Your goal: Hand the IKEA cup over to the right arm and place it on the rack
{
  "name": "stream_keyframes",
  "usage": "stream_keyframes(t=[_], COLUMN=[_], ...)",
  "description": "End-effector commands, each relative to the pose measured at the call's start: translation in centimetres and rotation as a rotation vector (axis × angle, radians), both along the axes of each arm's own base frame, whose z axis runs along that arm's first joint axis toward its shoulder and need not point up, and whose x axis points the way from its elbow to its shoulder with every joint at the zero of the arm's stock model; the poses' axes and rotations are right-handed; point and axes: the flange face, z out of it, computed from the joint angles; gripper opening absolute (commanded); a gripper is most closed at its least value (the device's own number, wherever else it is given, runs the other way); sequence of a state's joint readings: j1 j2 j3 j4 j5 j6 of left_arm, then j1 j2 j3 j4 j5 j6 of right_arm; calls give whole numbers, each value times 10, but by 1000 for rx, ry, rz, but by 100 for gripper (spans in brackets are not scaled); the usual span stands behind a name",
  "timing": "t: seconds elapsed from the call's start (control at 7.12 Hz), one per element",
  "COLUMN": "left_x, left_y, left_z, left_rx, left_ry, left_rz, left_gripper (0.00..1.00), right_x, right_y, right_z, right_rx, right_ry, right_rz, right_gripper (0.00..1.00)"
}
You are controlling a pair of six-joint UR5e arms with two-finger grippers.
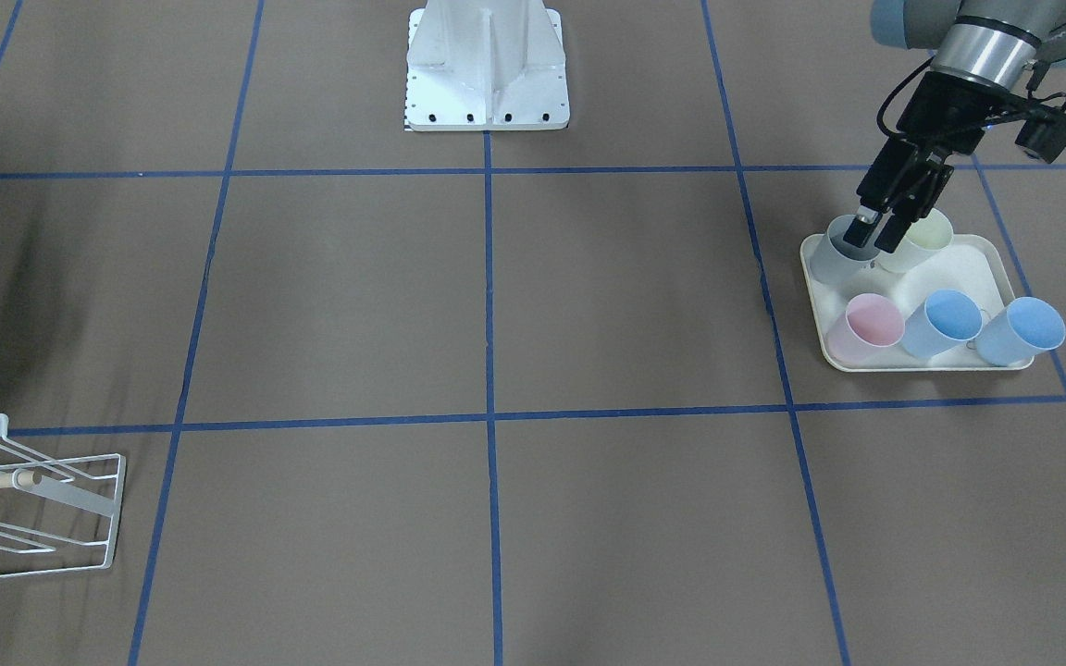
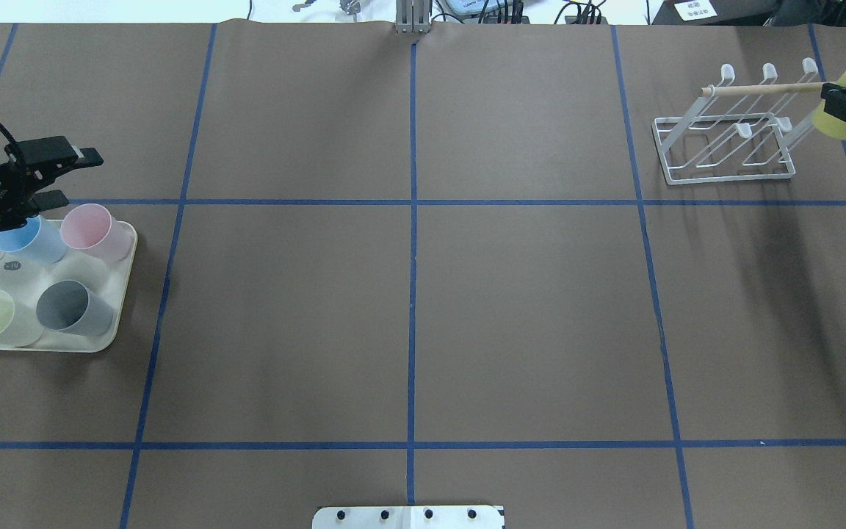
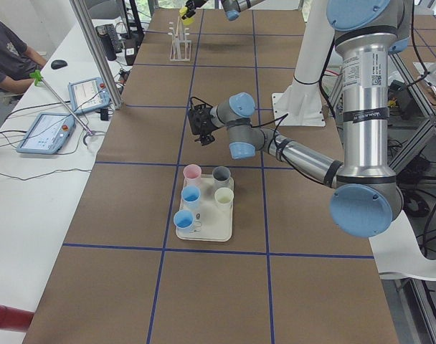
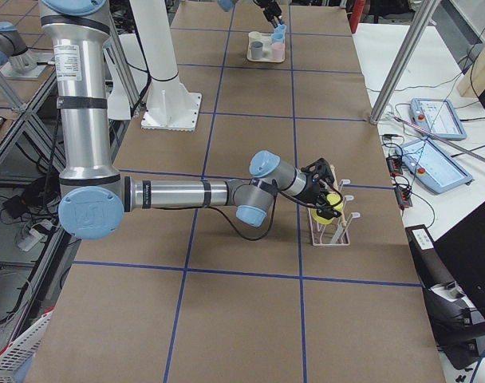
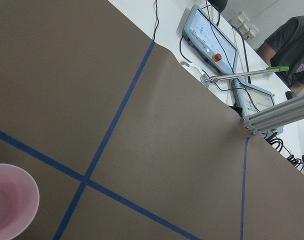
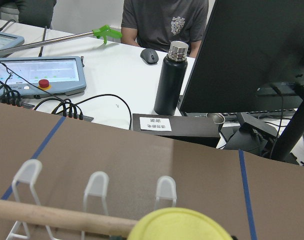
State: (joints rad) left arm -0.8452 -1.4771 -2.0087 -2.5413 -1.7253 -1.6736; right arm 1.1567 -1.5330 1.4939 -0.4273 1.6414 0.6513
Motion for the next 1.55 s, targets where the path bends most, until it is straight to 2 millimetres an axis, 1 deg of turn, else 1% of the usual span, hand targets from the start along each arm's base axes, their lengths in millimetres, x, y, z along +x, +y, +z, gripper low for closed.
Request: stream_keyframes(t=[0.0, 0.14, 0.28, 0.42, 0.56, 0.7, 0.84, 1.26, 1.41], left_x=[0, 0, 0, 0, 0, 0, 0, 1, 1], left_y=[0, 0, 0, 0, 0, 0, 0, 0, 0], left_z=[-1, -1, -1, -1, -1, -1, -1, -1, -1], left_rx=[1, 1, 1, 1, 1, 0, 0, 2, 2], left_ry=[1, 1, 1, 1, 1, 2, 2, 2, 2], left_rz=[-1, -1, -1, -1, -1, -1, -2, 0, 2], left_gripper=[100, 100, 100, 100, 100, 100, 100, 100, 100], right_x=[0, 0, 0, 0, 0, 0, 0, 0, -1], right_y=[-1, -1, -1, -1, -2, -1, 0, 1, 2], right_z=[3, 9, 10, 9, 9, 11, 11, 11, 6], right_rx=[-4, -13, -13, -12, -10, -11, -11, -11, -4], right_ry=[3, 7, 9, 8, 12, 13, 7, 3, -6], right_rz=[0, 1, 7, 9, 17, 16, 18, 17, 13], right_gripper=[17, 40, 54, 65, 69, 88, 98, 98, 98])
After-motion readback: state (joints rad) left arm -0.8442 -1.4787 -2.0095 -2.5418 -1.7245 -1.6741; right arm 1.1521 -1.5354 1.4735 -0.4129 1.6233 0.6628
